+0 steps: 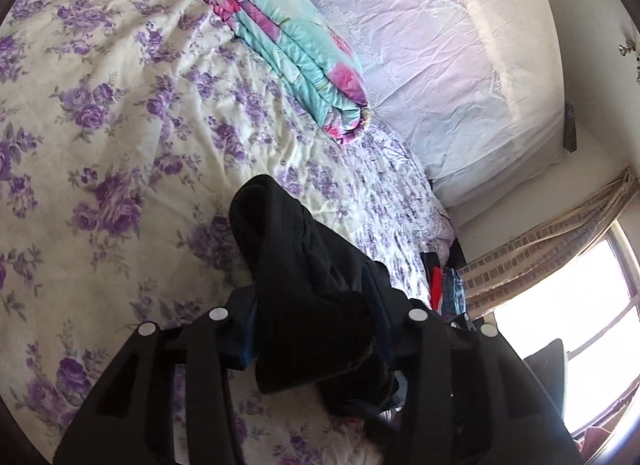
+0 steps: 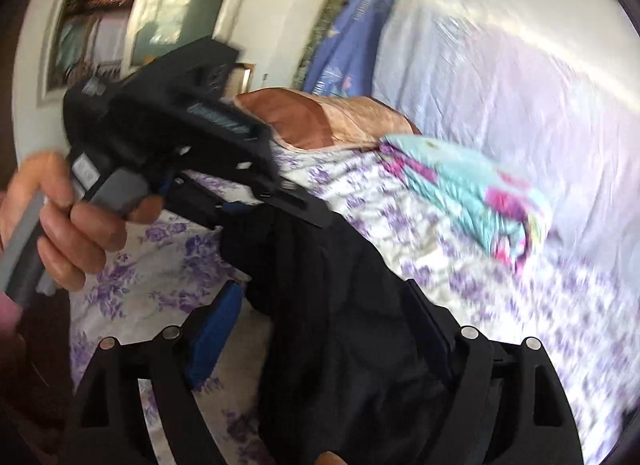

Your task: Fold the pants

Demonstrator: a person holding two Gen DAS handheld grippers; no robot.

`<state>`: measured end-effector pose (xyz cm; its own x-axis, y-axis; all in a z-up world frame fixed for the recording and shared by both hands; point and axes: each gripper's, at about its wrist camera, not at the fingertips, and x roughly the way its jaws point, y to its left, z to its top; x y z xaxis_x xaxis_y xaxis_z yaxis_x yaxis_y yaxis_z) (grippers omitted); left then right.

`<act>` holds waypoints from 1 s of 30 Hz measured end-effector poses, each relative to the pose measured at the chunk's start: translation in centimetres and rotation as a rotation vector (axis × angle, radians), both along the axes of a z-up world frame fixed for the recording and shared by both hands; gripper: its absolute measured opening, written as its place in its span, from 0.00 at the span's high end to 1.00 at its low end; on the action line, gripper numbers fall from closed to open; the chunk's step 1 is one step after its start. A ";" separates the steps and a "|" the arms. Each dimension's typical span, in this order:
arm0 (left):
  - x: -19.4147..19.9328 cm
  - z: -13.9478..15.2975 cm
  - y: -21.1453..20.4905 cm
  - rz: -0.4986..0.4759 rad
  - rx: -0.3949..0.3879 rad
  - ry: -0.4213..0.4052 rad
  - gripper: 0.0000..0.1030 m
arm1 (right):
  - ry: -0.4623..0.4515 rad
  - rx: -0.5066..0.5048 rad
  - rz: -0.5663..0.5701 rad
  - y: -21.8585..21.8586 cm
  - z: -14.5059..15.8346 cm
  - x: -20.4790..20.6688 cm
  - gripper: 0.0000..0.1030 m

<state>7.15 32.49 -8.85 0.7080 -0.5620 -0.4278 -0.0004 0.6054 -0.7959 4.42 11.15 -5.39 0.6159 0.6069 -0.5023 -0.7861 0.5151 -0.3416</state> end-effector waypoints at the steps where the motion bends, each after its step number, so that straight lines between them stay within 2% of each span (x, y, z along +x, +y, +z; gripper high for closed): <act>1: -0.1 0.1 0.0 -0.002 -0.001 -0.004 0.58 | -0.029 -0.040 0.011 1.0 -0.4 -0.3 0.20; 3: -0.1 0.5 0.0 -0.017 -0.015 -0.018 0.58 | -0.058 -0.105 0.038 2.6 -1.2 -0.6 0.20; 6: -0.2 1.2 -0.3 -0.057 -0.021 -0.039 0.59 | -0.139 -0.183 0.018 4.6 -2.3 -0.8 0.23; 7: -0.2 1.5 -0.5 -0.069 -0.010 -0.046 0.59 | -0.163 -0.195 0.005 5.0 -2.5 -0.7 0.43; 9: -0.4 2.1 -0.4 -0.064 0.023 -0.054 0.60 | -0.156 -0.193 -0.011 5.1 -2.4 -0.2 0.64; 10: -0.6 2.3 0.0 -0.058 0.018 -0.053 0.59 | -0.121 -0.175 -0.020 4.8 -2.3 0.2 0.70; 12: -1.1 2.2 1.0 -0.033 -0.015 -0.034 0.32 | -0.117 -0.141 -0.055 4.0 -1.9 0.5 0.76; 13: -1.4 2.2 1.5 -0.005 -0.012 -0.019 0.12 | -0.142 -0.124 -0.077 3.6 -1.7 0.4 0.77; 14: -1.8 2.3 1.9 0.033 0.025 0.004 0.09 | -0.157 -0.105 -0.090 3.1 -1.5 0.2 0.77; 16: -1.6 2.1 1.9 0.027 0.057 0.042 0.07 | -0.163 -0.069 -0.102 2.3 -1.2 -0.2 0.77; 17: -1.2 1.6 1.7 -0.001 0.025 0.062 0.04 | -0.170 -0.056 -0.106 2.0 -1.2 -0.4 0.77; 20: 0.3 0.4 0.4 -0.107 -0.109 0.097 0.04 | -0.189 -0.050 -0.097 1.7 -1.5 -0.9 0.77; 21: 1.0 0.1 -0.1 -0.138 -0.136 0.091 0.04 | -0.195 -0.053 -0.091 1.7 -1.6 -0.9 0.77; 22: 1.5 0.0 -0.6 -0.141 -0.131 0.100 0.04 | -0.207 -0.055 -0.086 1.7 -1.7 -1.1 0.77; 24: 2.4 -0.2 -1.3 -0.134 -0.103 0.102 0.07 | -0.216 -0.053 -0.085 1.5 -1.6 -1.6 0.77; 26: 3.4 -0.2 -2.4 -0.175 -0.089 0.086 0.56 | -0.214 -0.045 -0.092 1.2 -1.6 -1.7 0.77; 28: 3.7 0.1 -3.4 -0.205 -0.079 0.066 0.71 | -0.206 -0.031 -0.114 0.5 -1.7 -2.0 0.77; 30: 3.8 0.9 -4.5 -0.230 -0.058 0.038 0.74 | -0.202 -0.010 -0.134 -0.3 -1.5 -2.2 0.77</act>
<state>10.90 28.01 -7.93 0.5426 -0.7309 -0.4139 0.1009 0.5460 -0.8317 2.20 10.86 -6.88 0.7794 0.5085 -0.3660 -0.6260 0.6064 -0.4904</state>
